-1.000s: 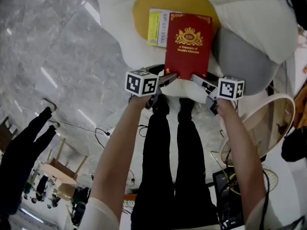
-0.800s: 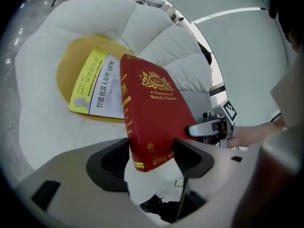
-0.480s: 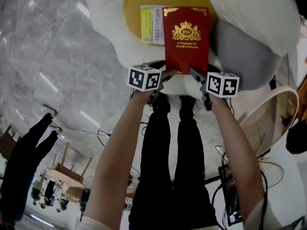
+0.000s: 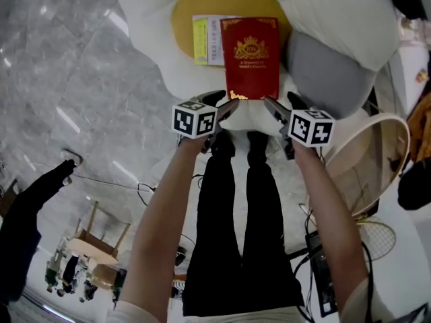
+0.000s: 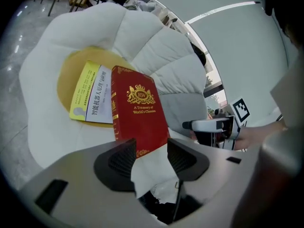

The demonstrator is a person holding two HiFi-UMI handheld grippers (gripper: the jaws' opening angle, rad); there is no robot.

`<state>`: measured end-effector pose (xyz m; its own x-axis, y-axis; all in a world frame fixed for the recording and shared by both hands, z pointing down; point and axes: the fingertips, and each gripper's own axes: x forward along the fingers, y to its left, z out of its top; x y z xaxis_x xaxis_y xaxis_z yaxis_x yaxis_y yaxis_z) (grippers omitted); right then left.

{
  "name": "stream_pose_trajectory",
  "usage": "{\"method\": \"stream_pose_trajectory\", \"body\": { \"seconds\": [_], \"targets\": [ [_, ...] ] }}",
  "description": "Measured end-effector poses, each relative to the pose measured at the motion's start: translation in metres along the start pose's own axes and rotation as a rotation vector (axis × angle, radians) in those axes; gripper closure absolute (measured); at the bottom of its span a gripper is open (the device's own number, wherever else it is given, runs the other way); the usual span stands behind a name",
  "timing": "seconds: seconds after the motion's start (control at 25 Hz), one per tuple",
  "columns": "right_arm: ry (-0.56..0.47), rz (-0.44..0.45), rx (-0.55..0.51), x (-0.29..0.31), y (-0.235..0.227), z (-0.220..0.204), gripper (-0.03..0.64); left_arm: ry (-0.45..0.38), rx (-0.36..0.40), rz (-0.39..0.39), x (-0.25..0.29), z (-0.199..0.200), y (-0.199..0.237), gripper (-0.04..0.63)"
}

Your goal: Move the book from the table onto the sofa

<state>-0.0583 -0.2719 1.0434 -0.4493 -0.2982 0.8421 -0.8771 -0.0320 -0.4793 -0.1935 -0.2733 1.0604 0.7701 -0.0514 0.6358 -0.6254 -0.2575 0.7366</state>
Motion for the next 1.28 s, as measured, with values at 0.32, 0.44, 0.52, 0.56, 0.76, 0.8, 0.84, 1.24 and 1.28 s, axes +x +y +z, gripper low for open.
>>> {"method": "stream_pose_trajectory", "body": {
  "seconds": [0.32, 0.44, 0.52, 0.56, 0.76, 0.8, 0.84, 1.24, 1.28],
  "targets": [
    [-0.027, 0.14, -0.131, -0.098, 0.064, 0.024, 0.387, -0.13, 0.038, -0.009, -0.073, 0.022, -0.097, 0.453],
    [-0.058, 0.182, -0.148, -0.147, 0.087, 0.032, 0.495, -0.176, 0.043, -0.006, -0.103, 0.025, -0.142, 0.525],
    [-0.091, 0.206, -0.159, -0.181, 0.102, 0.038, 0.527, -0.209, 0.046, -0.001, -0.122, 0.027, -0.171, 0.545],
    [-0.107, 0.22, -0.166, -0.197, 0.11, 0.043, 0.542, -0.228, 0.046, 0.001, -0.132, 0.029, -0.184, 0.548],
    [-0.16, 0.305, -0.199, -0.275, 0.154, 0.061, 0.566, -0.336, 0.043, 0.023, -0.19, 0.047, -0.252, 0.572],
    [-0.166, 0.319, -0.208, -0.292, 0.162, 0.063, 0.569, -0.352, 0.048, 0.025, -0.203, 0.047, -0.268, 0.58],
    [-0.171, 0.331, -0.216, -0.309, 0.17, 0.063, 0.571, -0.365, 0.055, 0.024, -0.215, 0.046, -0.285, 0.588],
    [-0.193, 0.373, -0.358, -0.447, 0.222, 0.058, 0.572, -0.449, 0.114, 0.051, -0.312, 0.019, -0.407, 0.594],
    [-0.199, 0.373, -0.361, -0.458, 0.226, 0.057, 0.571, -0.451, 0.117, 0.056, -0.321, 0.015, -0.415, 0.594]
  ]
}}
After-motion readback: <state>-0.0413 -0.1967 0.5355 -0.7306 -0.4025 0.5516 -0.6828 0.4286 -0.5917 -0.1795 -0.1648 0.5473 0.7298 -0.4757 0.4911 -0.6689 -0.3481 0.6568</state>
